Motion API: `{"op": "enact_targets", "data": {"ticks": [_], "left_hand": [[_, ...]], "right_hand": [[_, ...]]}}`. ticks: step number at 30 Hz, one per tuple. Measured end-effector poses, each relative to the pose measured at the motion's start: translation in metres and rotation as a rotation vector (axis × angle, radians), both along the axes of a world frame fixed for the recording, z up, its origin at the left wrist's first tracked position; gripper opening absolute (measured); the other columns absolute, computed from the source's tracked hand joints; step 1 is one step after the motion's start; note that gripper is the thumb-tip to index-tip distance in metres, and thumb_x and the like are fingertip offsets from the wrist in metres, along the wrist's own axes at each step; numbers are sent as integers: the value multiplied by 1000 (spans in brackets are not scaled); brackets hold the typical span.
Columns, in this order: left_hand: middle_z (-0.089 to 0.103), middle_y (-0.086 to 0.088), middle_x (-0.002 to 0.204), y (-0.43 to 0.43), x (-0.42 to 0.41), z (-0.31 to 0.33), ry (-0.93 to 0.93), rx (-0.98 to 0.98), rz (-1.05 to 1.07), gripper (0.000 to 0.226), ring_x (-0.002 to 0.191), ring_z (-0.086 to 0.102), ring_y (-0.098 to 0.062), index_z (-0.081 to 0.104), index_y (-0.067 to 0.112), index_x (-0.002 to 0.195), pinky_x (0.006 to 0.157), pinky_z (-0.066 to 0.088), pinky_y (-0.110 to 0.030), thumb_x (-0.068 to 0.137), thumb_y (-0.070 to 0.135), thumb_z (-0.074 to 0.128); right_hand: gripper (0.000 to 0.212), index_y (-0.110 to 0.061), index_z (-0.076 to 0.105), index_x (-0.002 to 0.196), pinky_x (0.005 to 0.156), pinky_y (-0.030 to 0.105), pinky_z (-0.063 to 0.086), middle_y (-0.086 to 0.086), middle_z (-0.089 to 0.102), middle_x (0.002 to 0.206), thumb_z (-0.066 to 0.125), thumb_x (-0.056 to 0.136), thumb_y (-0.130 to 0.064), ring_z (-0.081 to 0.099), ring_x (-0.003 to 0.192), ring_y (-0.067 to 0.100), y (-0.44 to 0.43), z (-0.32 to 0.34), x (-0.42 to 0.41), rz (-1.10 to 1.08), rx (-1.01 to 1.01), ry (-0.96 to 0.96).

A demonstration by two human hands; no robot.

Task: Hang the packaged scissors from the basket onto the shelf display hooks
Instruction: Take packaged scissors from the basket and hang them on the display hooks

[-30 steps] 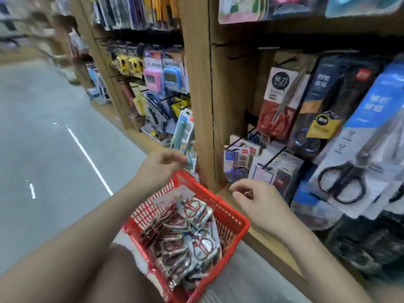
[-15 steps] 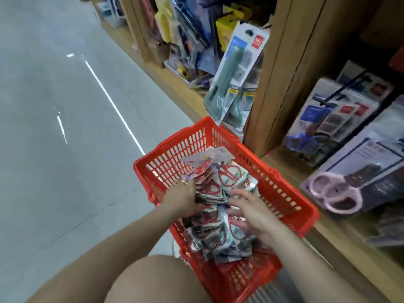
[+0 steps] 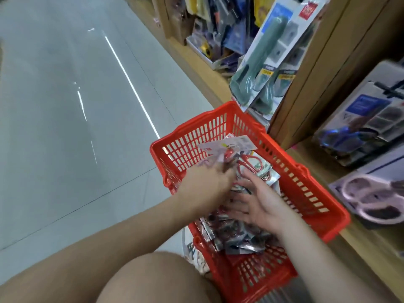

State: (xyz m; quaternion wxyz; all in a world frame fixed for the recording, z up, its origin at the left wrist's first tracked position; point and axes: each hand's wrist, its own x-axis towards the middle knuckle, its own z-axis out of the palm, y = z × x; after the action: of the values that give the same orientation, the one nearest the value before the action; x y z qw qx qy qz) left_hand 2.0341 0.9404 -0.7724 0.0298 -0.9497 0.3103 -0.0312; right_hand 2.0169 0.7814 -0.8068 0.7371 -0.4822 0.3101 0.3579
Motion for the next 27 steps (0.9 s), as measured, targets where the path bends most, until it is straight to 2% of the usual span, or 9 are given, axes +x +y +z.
{"op": "enact_targets", "data": {"ticks": [3, 5, 8, 10, 12, 14, 17, 21, 27], "left_hand": [[66, -12, 90, -5, -23, 15, -149, -113, -360, 12, 58, 63, -29, 64, 12, 96, 43, 48, -33, 85, 16, 64], [68, -13, 102, -4, -25, 20, -128, -139, -558, 18, 68, 66, -31, 63, 13, 108, 51, 53, -39, 97, 15, 49], [59, -3, 134, 3, -19, 26, 219, -171, -617, 41, 102, 65, -28, 52, 24, 136, 73, 57, -42, 96, 36, 52], [50, 7, 144, 8, -16, 21, 501, -292, -435, 57, 120, 57, -14, 44, 30, 141, 89, 55, -34, 91, 52, 57], [53, 10, 139, 8, -11, 15, 586, -528, -149, 50, 119, 54, -4, 46, 30, 139, 95, 52, -27, 94, 50, 53], [55, 7, 135, 4, 2, 11, 670, -779, 251, 39, 110, 58, -3, 48, 28, 137, 86, 56, -24, 99, 38, 52], [70, -8, 116, -7, 25, 8, 1119, -1193, 706, 30, 95, 73, -23, 52, 22, 131, 72, 61, -31, 101, 23, 54], [76, -19, 96, -27, 29, 2, 1137, -1233, 724, 13, 89, 74, -34, 63, 3, 105, 77, 62, -45, 99, 13, 57], [76, -13, 102, -38, 22, -36, 1215, -1263, 712, 20, 91, 74, -30, 66, 5, 114, 70, 61, -36, 94, 11, 64]], "right_hand": [[53, -14, 79, 90, 61, 29, 55, 6, 73, 78, 55, 87, -61, 70, 65, 21, 4, 7, 6, -25, 136, 10], [39, -9, 72, 85, 51, 24, 53, 5, 66, 65, 62, 88, -46, 66, 55, 21, 0, 10, 6, -95, 151, 50], [27, 3, 65, 104, 78, 39, 59, 19, 71, 89, 61, 89, -20, 70, 82, 34, -8, 4, -2, -168, 117, 24], [36, 8, 60, 123, 95, 50, 53, 28, 68, 115, 58, 88, -2, 67, 102, 41, -20, -2, -7, -204, 86, -69], [40, 1, 60, 124, 89, 51, 56, 26, 71, 109, 55, 85, 11, 70, 95, 39, -33, -2, -10, -183, 14, -189], [44, -3, 59, 123, 94, 56, 52, 24, 72, 108, 58, 83, 14, 70, 98, 41, -42, 1, -12, -152, -21, -223], [39, -2, 61, 122, 99, 58, 49, 24, 72, 110, 60, 85, 11, 68, 104, 43, -48, -1, -13, -149, -31, -260], [33, -8, 64, 121, 91, 51, 55, 14, 75, 107, 66, 88, -2, 72, 99, 34, -50, -2, -13, -195, -165, -383], [32, -22, 65, 114, 87, 47, 59, 1, 77, 103, 71, 87, -5, 74, 93, 21, -57, -9, -13, -185, -456, -535]]}}
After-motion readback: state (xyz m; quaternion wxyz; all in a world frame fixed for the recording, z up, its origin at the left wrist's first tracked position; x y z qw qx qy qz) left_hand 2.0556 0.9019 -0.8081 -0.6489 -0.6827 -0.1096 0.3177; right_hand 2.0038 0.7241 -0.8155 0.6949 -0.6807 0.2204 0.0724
